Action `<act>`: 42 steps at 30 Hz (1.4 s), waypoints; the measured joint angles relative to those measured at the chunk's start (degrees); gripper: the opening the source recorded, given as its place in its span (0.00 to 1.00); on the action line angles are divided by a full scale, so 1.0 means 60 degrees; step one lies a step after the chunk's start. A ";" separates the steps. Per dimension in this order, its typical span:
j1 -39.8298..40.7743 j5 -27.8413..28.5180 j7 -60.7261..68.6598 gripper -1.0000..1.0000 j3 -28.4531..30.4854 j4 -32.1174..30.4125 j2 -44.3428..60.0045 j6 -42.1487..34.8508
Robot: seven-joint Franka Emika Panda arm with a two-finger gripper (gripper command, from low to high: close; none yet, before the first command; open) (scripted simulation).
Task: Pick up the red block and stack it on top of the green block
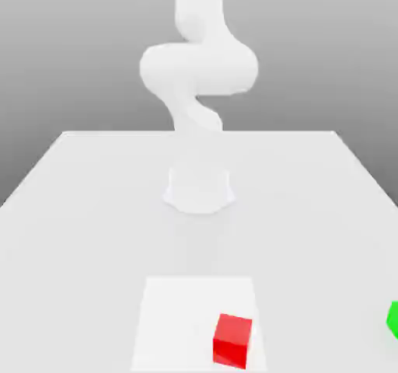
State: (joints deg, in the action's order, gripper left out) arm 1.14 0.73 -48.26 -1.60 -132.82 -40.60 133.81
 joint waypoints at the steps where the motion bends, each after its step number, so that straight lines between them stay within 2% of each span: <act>1: 0.0077 0.0055 -0.0172 0.50 -0.0111 -0.0076 0.0376 0.0150; 15: 0.0658 0.0855 -0.2513 0.50 -0.1118 -0.1042 0.5265 0.2034; 24: 0.0469 0.0667 -0.3504 0.50 -0.1274 -0.1671 0.8311 0.3272; 29: 0.0155 0.1081 -0.3935 0.50 -0.0900 -0.1510 1.0029 0.4577; 30: 0.0086 0.1166 -0.4000 0.00 -0.0814 -0.1472 1.0286 0.4788; 37: 0.0084 0.1183 -0.4018 0.00 -0.0813 -0.1469 1.0304 0.4812; 42: 0.0251 0.0608 -0.3604 0.00 -0.1154 -0.1684 0.8849 0.3574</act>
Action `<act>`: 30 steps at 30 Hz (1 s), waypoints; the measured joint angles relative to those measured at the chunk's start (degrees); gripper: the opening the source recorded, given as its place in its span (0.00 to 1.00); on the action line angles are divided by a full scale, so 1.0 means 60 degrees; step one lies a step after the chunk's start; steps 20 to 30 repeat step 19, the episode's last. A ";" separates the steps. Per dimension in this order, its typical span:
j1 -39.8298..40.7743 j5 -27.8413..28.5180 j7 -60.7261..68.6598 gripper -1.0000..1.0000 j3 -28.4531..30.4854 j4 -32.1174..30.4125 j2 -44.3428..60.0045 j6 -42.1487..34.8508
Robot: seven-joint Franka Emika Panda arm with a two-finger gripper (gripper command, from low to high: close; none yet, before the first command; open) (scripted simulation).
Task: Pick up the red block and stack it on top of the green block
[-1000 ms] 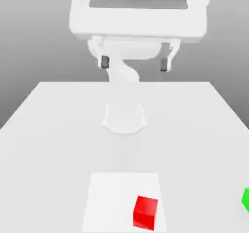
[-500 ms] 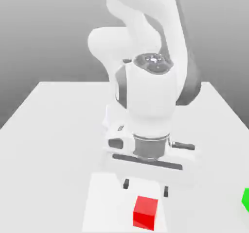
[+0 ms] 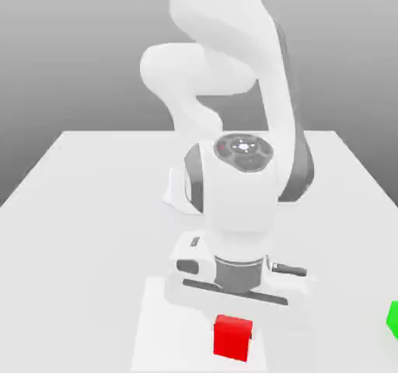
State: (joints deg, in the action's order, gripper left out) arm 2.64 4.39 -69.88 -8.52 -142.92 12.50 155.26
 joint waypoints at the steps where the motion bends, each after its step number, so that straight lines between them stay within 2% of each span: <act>1: -0.0187 0.0024 -0.0109 0.00 -0.0149 0.0122 -0.0045 -0.0205; 11: -0.3063 0.0817 -0.2058 0.00 -0.1945 0.2119 0.0584 -0.1761; 15: -0.3745 0.1515 -0.2718 0.00 -0.1673 0.2430 0.1649 -0.1024; 16: -0.3868 0.1658 -0.2823 1.00 -0.1543 0.2456 0.1907 -0.0805; 30: -0.3868 0.1658 -0.2823 1.00 -0.1543 0.2456 0.1907 -0.0805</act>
